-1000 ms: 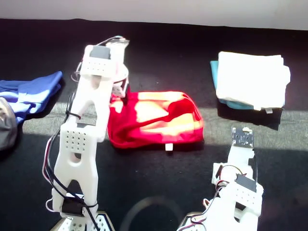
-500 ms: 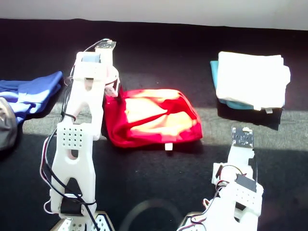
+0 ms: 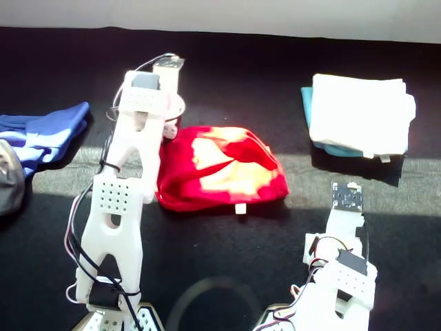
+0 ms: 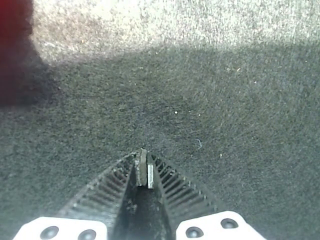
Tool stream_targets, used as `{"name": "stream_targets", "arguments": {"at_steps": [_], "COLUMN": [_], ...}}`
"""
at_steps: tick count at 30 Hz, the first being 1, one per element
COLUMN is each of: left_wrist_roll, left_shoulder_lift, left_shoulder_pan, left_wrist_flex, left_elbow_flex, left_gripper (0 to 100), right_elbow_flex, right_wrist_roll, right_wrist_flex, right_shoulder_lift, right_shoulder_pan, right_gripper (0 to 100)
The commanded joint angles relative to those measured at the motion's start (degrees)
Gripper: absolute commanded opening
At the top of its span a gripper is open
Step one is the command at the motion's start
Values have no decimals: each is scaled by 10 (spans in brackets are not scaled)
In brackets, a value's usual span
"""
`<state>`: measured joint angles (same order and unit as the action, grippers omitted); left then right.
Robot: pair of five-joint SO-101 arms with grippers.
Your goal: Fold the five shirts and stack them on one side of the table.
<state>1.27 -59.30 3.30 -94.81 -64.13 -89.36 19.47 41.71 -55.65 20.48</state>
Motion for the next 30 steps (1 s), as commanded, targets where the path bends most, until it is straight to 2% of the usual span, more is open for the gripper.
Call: {"name": "stream_targets", "arguments": {"at_steps": [1, 8, 12, 16, 21, 30], "left_wrist_roll": [0, -2, -2, -1, 2, 4], "left_shoulder_lift": [53, 130, 240, 346, 419, 438], "left_shoulder_pan": [46, 101, 156, 210, 267, 383], "left_wrist_flex": [-58, -69, -68, -65, -65, -58], "left_elbow_flex": [-77, -66, 49, 196, 309, 326], "left_gripper": [10, 9, 9, 9, 9, 9], "right_elbow_flex": [-12, -12, -11, -11, -10, -10], "right_wrist_roll": [-5, -5, -7, -46, -54, -53], "right_wrist_flex": [-13, -13, -14, -24, -26, -26], "right_shoulder_lift": [-1, -1, -1, -1, -1, -1], "right_shoulder_pan": [6, 7, 9, 16, 34, 33], "right_gripper": [6, 6, 6, 6, 6, 6]}}
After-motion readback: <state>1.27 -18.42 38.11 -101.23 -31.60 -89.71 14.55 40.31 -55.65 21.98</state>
